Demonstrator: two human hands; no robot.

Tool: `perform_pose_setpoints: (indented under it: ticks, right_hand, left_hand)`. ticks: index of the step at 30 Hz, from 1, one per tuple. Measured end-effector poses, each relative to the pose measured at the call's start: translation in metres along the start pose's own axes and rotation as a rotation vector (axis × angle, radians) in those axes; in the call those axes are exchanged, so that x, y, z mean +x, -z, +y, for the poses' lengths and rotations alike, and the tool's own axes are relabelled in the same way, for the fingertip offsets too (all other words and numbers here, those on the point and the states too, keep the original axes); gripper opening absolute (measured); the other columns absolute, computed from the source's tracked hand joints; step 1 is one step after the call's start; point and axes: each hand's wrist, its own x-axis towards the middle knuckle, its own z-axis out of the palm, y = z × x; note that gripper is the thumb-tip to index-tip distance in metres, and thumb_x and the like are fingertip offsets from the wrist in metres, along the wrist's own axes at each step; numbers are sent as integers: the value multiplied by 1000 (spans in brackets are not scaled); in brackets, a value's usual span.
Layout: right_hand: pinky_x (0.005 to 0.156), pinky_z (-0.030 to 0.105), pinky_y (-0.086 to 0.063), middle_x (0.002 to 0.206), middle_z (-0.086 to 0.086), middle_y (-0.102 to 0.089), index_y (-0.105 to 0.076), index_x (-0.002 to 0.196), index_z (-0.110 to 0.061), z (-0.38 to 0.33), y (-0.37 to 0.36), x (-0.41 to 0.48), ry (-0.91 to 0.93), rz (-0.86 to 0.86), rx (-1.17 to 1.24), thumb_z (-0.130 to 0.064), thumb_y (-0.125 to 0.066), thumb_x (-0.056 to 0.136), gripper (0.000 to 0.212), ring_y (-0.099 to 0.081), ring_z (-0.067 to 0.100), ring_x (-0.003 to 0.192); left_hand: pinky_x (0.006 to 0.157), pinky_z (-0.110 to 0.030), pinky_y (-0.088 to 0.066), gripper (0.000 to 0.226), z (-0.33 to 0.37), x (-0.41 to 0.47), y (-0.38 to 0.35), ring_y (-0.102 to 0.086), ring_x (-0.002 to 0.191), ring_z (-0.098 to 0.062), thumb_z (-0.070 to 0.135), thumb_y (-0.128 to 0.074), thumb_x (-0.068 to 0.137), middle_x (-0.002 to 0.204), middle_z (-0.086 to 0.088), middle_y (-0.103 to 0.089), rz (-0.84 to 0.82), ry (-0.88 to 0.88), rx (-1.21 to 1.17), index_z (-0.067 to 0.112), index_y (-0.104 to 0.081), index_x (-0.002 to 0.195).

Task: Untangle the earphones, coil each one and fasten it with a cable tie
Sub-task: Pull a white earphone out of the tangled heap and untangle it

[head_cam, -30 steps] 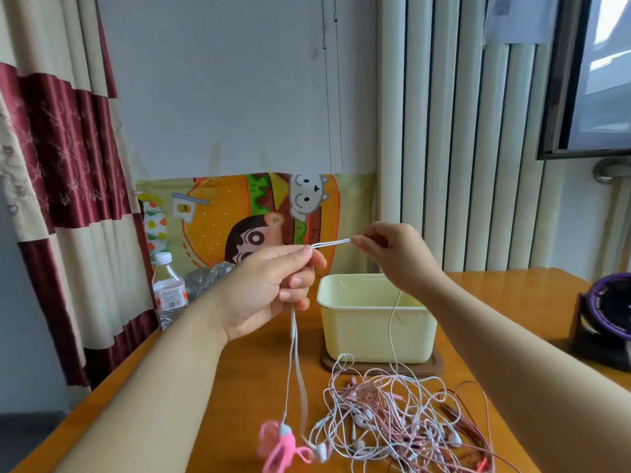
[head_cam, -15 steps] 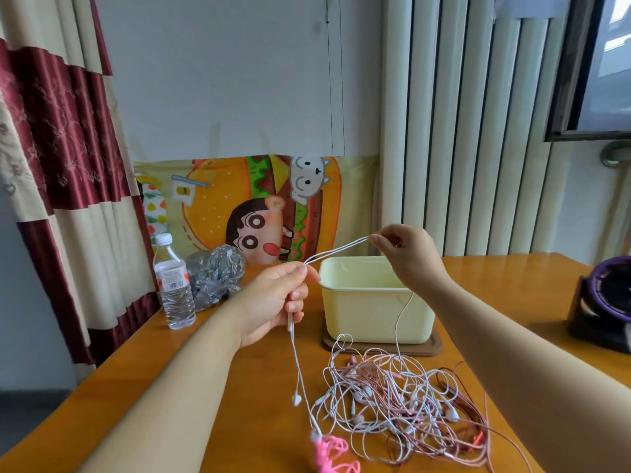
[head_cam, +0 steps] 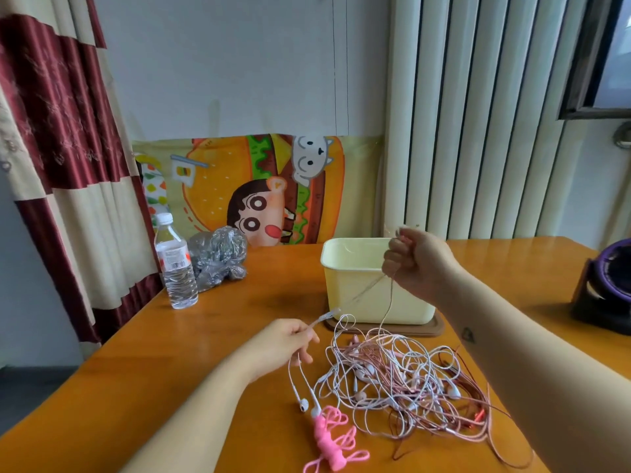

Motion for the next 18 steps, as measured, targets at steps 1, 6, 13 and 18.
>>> perform_pose_setpoints:
  ticks: [1,6,13,18]
  right_hand:
    - [39,20,-23,48,-1,-32,-38,68,-16,4,-3,-4,29,-77,-263,-17,-40,99,31,-27,9,37]
    - [60,24,-46,75,0,-67,-69,88,-11,63,-4,-22,64,-764,-1812,-36,-58,91,27,-55,11,62]
    - [88,36,-53,112,6,-69,-64,120,-14,125,12,-41,88,-903,-2099,-37,-60,89,39,-65,22,100]
    - [74,35,-52,93,9,-69,-68,101,-13,144,10,-43,89,-631,-2041,-58,-51,86,51,-64,25,84]
  left_hand:
    - [84,-38,-54,24,-2,0,-2,-65,76,-13,21,-41,101,69,3,-55,3,7,-37,15,-62,92]
    - [67,-33,-56,27,8,0,-4,-58,57,-10,21,-36,103,68,-1,-48,69,-36,-227,11,-58,92]
    - [65,-27,-55,27,6,-4,-2,-49,56,-8,21,-35,103,68,1,-46,114,-20,-207,13,-60,96]
    - [67,-28,-55,26,8,-7,3,-46,57,-7,21,-36,103,67,2,-44,127,-16,-229,12,-60,99]
